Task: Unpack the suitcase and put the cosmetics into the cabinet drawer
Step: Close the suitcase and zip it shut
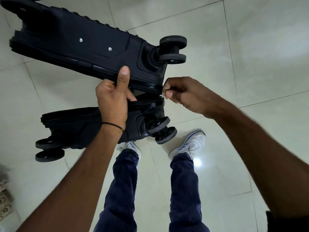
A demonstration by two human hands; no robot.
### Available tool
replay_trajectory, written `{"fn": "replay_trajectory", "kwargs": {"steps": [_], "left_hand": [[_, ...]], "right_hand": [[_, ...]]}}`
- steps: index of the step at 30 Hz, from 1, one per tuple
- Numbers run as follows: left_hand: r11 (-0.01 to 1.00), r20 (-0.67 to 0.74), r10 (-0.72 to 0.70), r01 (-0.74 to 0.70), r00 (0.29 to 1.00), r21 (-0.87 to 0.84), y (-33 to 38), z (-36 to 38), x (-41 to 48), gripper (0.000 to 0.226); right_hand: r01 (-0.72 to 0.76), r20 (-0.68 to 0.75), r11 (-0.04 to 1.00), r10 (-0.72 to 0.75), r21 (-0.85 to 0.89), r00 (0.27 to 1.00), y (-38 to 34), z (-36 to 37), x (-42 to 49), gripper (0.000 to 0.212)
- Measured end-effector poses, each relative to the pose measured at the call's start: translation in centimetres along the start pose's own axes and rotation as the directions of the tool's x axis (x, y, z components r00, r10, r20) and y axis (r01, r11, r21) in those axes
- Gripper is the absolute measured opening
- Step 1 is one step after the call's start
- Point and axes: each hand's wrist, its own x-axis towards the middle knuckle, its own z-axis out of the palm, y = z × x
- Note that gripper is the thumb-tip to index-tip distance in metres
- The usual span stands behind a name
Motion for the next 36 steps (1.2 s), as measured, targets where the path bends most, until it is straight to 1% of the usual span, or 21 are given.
{"fn": "replay_trajectory", "kwargs": {"steps": [2, 4, 5, 7, 9, 10, 13, 14, 15, 17, 19, 21, 23, 25, 28, 30, 31, 33, 36], "left_hand": [[1.0, 0.002, -0.014, 0.014, 1.0, 0.027, 0.0, 0.3, -0.4, 0.067], [0.997, 0.006, -0.042, 0.041, 0.999, 0.06, 0.3, 0.4, -0.8, 0.066], [0.995, 0.015, -0.063, 0.062, 0.998, 0.075, 0.5, 0.3, -0.9, 0.063], [0.991, 0.067, -0.133, 0.13, 0.989, 0.043, 1.5, -0.3, -0.9, 0.047], [0.975, 0.124, -0.21, 0.217, 0.97, -0.043, 2.2, -1.3, -0.6, 0.027], [0.96, 0.138, -0.252, 0.265, 0.958, -0.087, 2.5, -2.0, -0.2, 0.023], [0.868, 0.12, -0.375, 0.394, 0.919, -0.301, 3.0, -5.0, 2.0, 0.033], [0.833, 0.103, -0.409, 0.417, 0.907, -0.364, 3.1, -6.3, 2.8, 0.03], [0.808, 0.088, -0.432, 0.428, 0.898, -0.405, 3.2, -7.4, 3.6, 0.022], [0.802, 0.094, -0.442, 0.44, 0.892, -0.403, 3.2, -9.6, 4.8, 0.008], [0.829, 0.175, -0.421, 0.456, 0.89, -0.323, 2.9, -11.3, 5.0, 0.008], [0.83, 0.253, -0.422, 0.483, 0.871, -0.278, 2.5, -12.4, 4.5, 0.005], [0.786, 0.278, -0.463, 0.535, 0.842, -0.311, 2.3, -12.9, 3.7, 0.005], [0.716, 0.282, -0.52, 0.592, 0.806, -0.371, 2.2, -13.2, 2.8, 0.004], [0.624, 0.3, -0.581, 0.651, 0.757, -0.433, 2.0, -13.2, 1.2, 0.003], [0.573, 0.306, -0.606, 0.669, 0.735, -0.473, 1.9, -12.8, 0.2, 0.003], [0.564, 0.309, -0.613, 0.677, 0.727, -0.473, 2.1, -12.4, -0.2, 0.003], [0.578, 0.317, -0.623, 0.693, 0.716, -0.43, 2.7, -11.6, -0.7, 0.002], [0.587, 0.308, -0.626, 0.694, 0.716, -0.417, 3.2, -11.3, -0.5, 0.008]], "right_hand": [[-0.003, -0.099, 0.996, -0.006, -0.09, 0.995, -1.2, 1.3, -1.2, 0.018], [-0.079, -0.237, 0.986, 0.042, -0.146, 0.971, -2.3, 3.0, -2.1, 0.014], [-0.111, -0.286, 0.983, 0.066, -0.145, 0.956, -2.7, 3.8, -2.4, 0.013], [-0.14, -0.334, 0.983, 0.092, -0.122, 0.938, -3.2, 4.9, -2.7, 0.012], [-0.149, -0.348, 0.982, 0.1, -0.117, 0.932, -3.6, 5.5, -2.8, 0.012], [-0.158, -0.353, 0.98, 0.105, -0.124, 0.93, -3.7, 5.6, -2.8, 0.012], [-0.182, -0.361, 0.972, 0.119, -0.146, 0.925, -4.2, 6.1, -3.1, 0.014], [-0.195, -0.361, 0.97, 0.131, -0.146, 0.923, -4.3, 6.4, -3.2, 0.015], [-0.211, -0.363, 0.967, 0.147, -0.142, 0.92, -4.3, 6.7, -3.3, 0.015], [-0.242, -0.376, 0.961, 0.177, -0.132, 0.909, -4.4, 7.0, -3.4, 0.015], [-0.27, -0.396, 0.957, 0.208, -0.109, 0.894, -4.7, 7.2, -3.4, 0.015], [-0.305, -0.421, 0.948, 0.24, -0.093, 0.875, -5.3, 7.5, -3.5, 0.015], [-0.346, -0.443, 0.931, 0.263, -0.116, 0.857, -6.3, 8.1, -3.8, 0.013], [-0.385, -0.453, 0.903, 0.267, -0.191, 0.851, -7.6, 9.1, -4.1, 0.014], [-0.419, -0.442, 0.869, 0.277, -0.264, 0.853, -9.6, 10.6, -4.3, 0.018], [-0.41, -0.414, 0.866, 0.274, -0.286, 0.868, -11.1, 11.9, -3.9, 0.02], [-0.398, -0.394, 0.864, 0.265, -0.309, 0.88, -11.8, 12.6, -3.6, 0.021], [-0.381, -0.364, 0.862, 0.255, -0.334, 0.896, -13.0, 13.8, -2.8, 0.022], [-0.379, -0.369, 0.888, 0.271, -0.26, 0.889, -13.2, 14.1, -2.2, 0.02]]}}
